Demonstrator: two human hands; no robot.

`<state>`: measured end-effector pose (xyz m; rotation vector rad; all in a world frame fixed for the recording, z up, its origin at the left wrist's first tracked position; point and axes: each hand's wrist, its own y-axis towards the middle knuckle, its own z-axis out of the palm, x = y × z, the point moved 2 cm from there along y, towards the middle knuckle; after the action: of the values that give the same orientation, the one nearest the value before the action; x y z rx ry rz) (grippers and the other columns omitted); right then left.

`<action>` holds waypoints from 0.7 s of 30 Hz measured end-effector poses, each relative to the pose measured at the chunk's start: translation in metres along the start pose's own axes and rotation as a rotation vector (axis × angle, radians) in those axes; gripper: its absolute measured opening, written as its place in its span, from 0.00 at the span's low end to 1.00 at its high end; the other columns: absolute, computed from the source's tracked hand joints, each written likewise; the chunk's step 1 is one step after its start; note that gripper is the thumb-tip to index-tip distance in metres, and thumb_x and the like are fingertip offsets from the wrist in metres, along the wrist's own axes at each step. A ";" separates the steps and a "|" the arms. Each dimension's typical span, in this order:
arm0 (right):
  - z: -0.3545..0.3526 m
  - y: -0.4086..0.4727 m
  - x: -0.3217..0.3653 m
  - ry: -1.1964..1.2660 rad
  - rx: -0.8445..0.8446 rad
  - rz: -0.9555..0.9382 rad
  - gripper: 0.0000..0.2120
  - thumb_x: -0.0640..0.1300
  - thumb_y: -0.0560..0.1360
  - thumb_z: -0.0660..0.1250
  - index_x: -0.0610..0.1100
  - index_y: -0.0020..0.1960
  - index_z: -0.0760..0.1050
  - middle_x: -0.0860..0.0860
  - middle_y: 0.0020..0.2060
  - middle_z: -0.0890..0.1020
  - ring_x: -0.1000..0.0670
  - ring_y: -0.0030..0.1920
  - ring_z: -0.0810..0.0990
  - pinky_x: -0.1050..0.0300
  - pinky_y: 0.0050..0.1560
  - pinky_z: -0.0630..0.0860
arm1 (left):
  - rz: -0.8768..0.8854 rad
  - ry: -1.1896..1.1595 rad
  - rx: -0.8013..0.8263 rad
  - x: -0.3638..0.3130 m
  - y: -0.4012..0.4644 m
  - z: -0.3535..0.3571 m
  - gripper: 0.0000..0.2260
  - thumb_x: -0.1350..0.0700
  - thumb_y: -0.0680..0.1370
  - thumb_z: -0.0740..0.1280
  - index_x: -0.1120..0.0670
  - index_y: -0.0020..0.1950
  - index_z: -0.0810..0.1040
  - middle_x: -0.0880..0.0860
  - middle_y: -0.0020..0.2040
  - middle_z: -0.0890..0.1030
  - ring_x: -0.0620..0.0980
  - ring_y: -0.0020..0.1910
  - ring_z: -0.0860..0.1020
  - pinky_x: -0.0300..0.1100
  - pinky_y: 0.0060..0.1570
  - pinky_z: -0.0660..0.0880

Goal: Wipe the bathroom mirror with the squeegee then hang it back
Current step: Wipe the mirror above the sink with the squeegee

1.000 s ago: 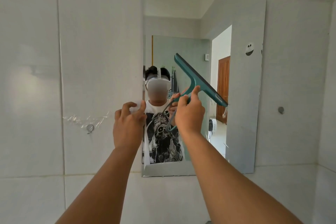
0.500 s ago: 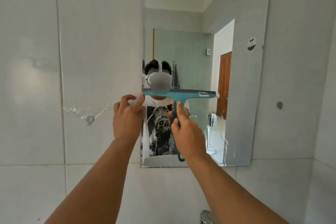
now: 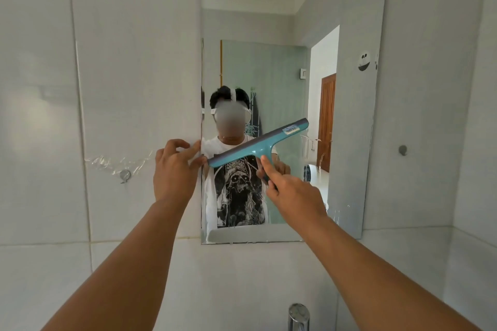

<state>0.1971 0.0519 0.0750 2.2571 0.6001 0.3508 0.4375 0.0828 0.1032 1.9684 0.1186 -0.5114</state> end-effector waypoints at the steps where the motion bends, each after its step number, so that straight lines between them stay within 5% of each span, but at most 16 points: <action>1: -0.002 0.000 -0.003 -0.026 0.003 -0.014 0.28 0.50 0.81 0.55 0.61 0.76 0.45 0.48 0.35 0.79 0.49 0.29 0.78 0.49 0.31 0.81 | 0.003 0.009 0.005 -0.001 0.000 0.000 0.17 0.52 0.78 0.67 0.48 0.67 0.76 0.54 0.61 0.74 0.58 0.60 0.69 0.50 0.50 0.73; 10: -0.036 -0.002 -0.038 -0.265 -0.004 -0.125 0.26 0.50 0.82 0.54 0.65 0.75 0.48 0.49 0.39 0.77 0.49 0.33 0.78 0.53 0.34 0.77 | 0.093 0.177 0.074 -0.003 0.007 -0.001 0.27 0.52 0.79 0.66 0.38 0.75 0.60 0.55 0.63 0.70 0.59 0.58 0.70 0.52 0.43 0.77; 21: -0.062 -0.027 -0.140 -0.275 0.015 0.058 0.27 0.51 0.80 0.56 0.71 0.72 0.50 0.50 0.36 0.70 0.48 0.32 0.73 0.54 0.33 0.71 | 0.106 0.201 0.115 -0.009 0.006 -0.002 0.27 0.59 0.78 0.64 0.38 0.72 0.61 0.56 0.63 0.69 0.62 0.59 0.68 0.54 0.39 0.75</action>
<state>0.0433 0.0334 0.0882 2.2879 0.3944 0.0608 0.4321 0.0830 0.1128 2.1230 0.1131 -0.2552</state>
